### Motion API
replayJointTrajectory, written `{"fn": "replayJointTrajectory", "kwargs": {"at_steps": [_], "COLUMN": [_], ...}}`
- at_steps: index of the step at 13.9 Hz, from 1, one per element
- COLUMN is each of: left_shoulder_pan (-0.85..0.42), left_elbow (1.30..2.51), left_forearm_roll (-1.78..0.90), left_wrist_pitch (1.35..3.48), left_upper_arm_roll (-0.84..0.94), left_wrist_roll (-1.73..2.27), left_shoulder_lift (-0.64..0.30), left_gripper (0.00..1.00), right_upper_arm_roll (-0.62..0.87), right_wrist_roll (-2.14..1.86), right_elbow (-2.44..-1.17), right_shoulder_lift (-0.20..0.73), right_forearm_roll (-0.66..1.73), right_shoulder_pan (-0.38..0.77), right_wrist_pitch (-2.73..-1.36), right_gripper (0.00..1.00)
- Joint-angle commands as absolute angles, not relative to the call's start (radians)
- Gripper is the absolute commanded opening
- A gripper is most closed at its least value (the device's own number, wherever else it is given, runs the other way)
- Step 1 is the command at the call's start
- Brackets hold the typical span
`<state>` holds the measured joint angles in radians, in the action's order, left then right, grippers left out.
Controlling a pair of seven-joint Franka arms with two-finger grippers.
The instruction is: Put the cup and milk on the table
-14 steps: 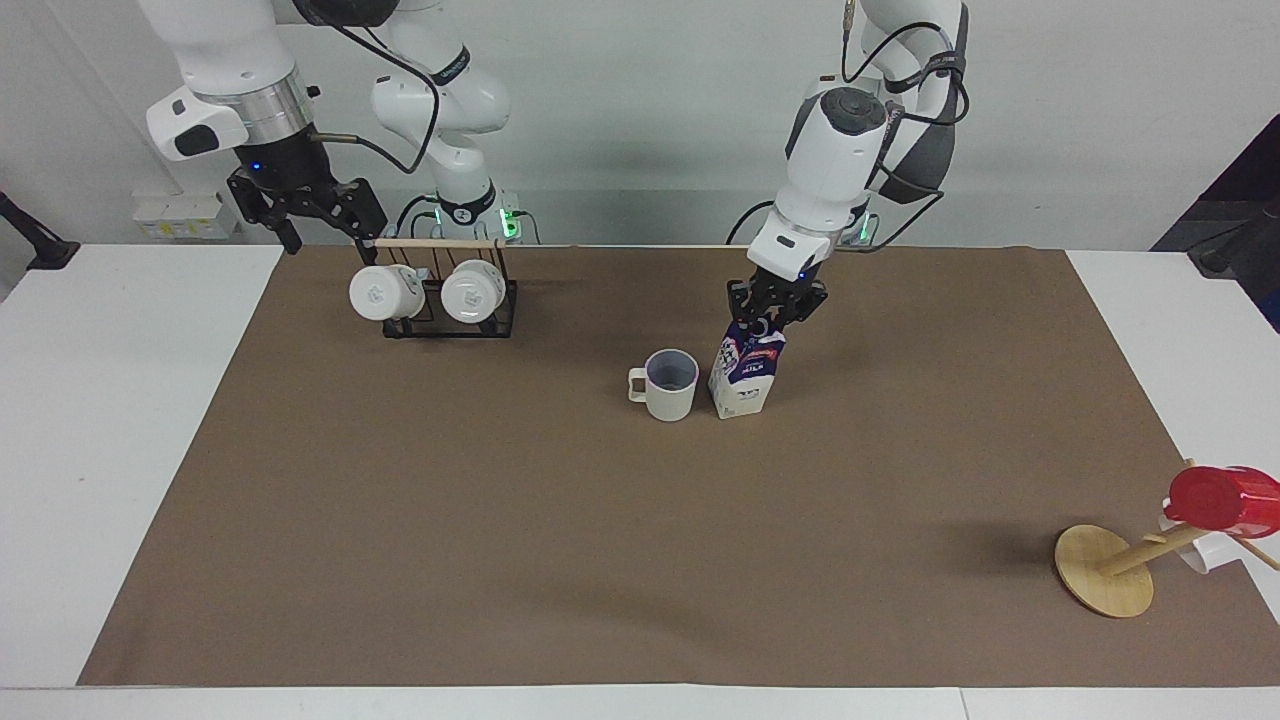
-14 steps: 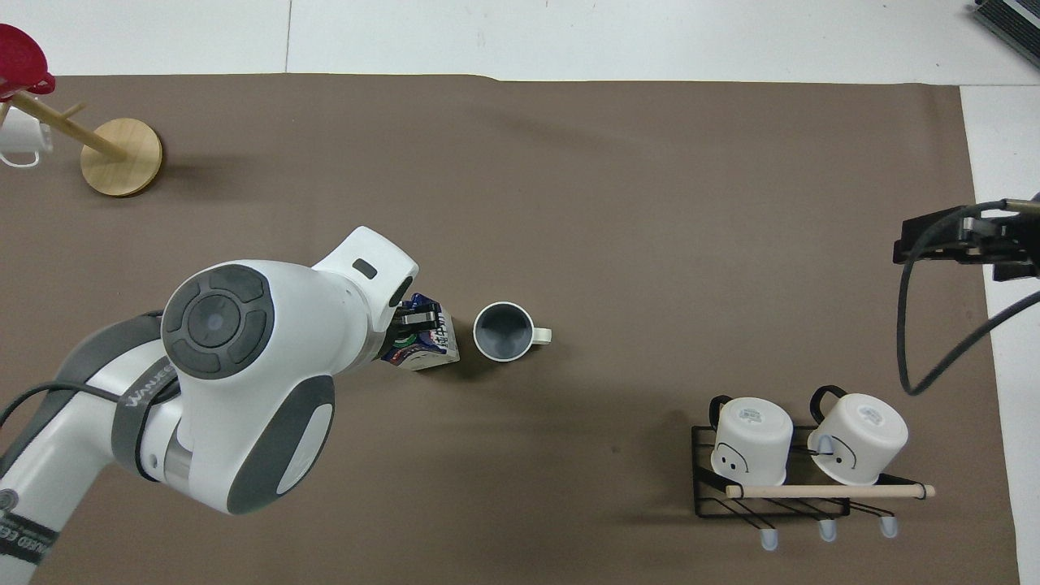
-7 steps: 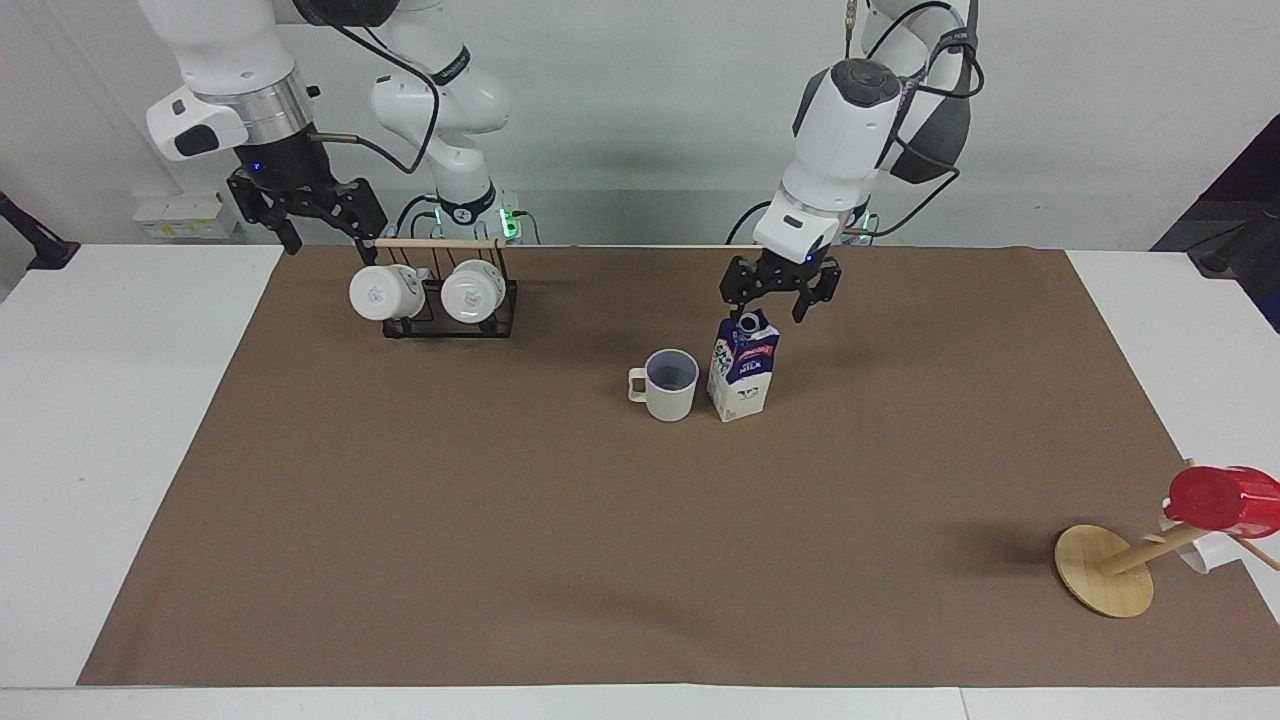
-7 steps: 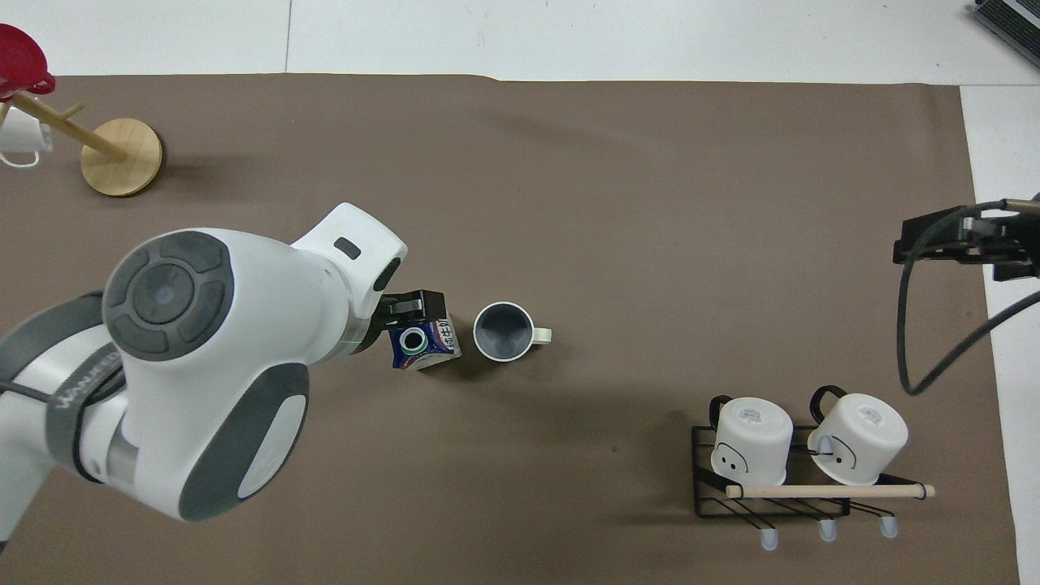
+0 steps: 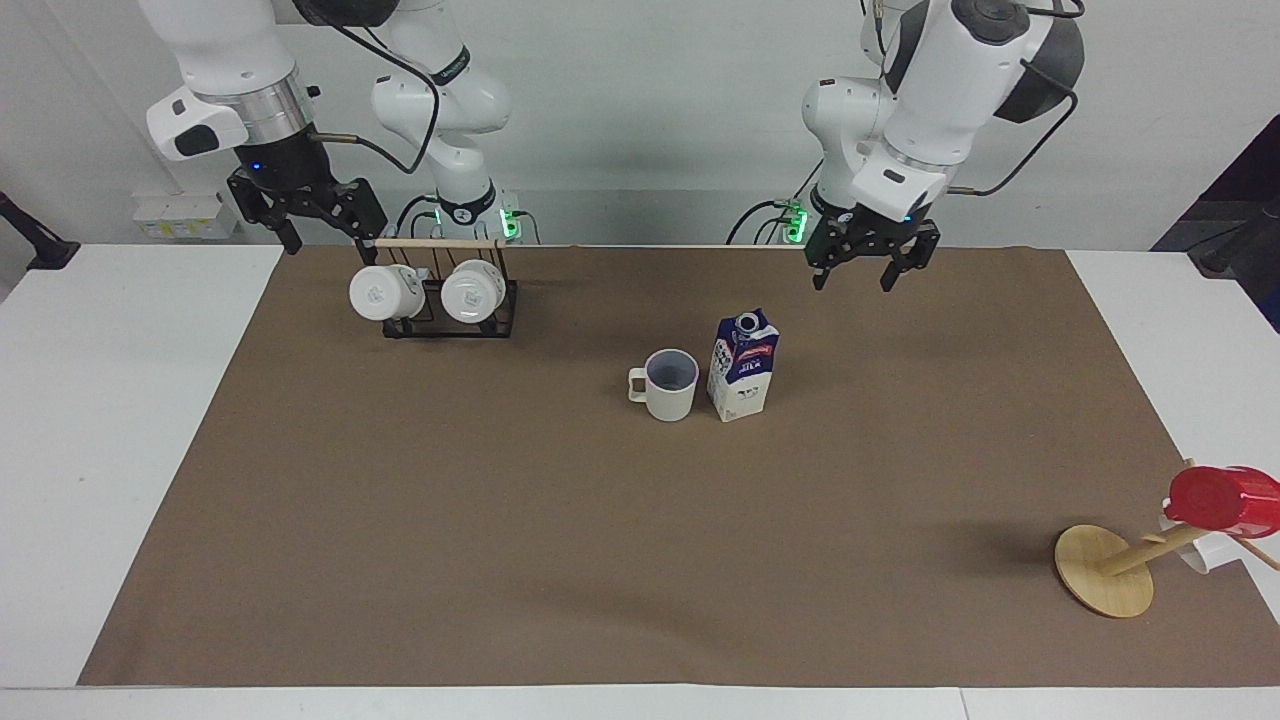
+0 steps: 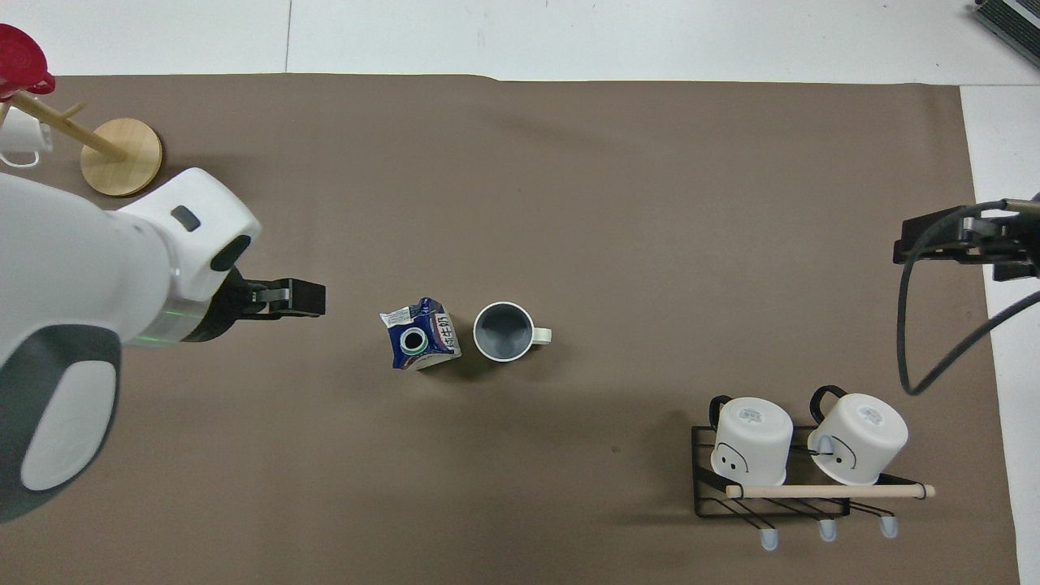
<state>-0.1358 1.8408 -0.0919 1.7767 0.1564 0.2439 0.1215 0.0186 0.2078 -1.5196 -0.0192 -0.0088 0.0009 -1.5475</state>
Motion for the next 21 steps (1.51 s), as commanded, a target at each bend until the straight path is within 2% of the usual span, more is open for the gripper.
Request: {"fn": "replayJointTrajectory", "kwargs": {"at_steps": [1, 5, 11, 21], "left_shoulder_pan": [-0.046, 0.041, 0.058, 0.061], "left_elbow": [1.839, 1.839, 1.75, 1.74], "left_forearm_roll": [-0.083, -0.081, -0.063, -0.021], "left_wrist_pitch": [1.714, 1.648, 1.551, 1.522], "left_upper_arm_roll": [0.164, 0.144, 0.129, 0.124], "left_wrist_roll": [0.128, 0.002, -0.006, -0.006], "left_shoulder_lift": [0.146, 0.172, 0.156, 0.161], "left_gripper": [1.0, 1.0, 1.0, 1.0], "right_upper_arm_roll": [0.026, 0.026, 0.026, 0.026], "right_wrist_roll": [0.183, 0.183, 0.179, 0.179], "right_elbow": [-1.545, -1.546, -1.546, -1.549], "right_shoulder_lift": [-0.041, -0.041, -0.041, -0.043], "right_forearm_roll": [0.015, 0.015, 0.015, 0.015], "right_shoulder_pan": [-0.015, -0.015, -0.015, -0.015], "right_wrist_pitch": [-1.555, -1.555, -1.563, -1.563], "right_gripper": [1.0, 1.0, 1.0, 1.0]}}
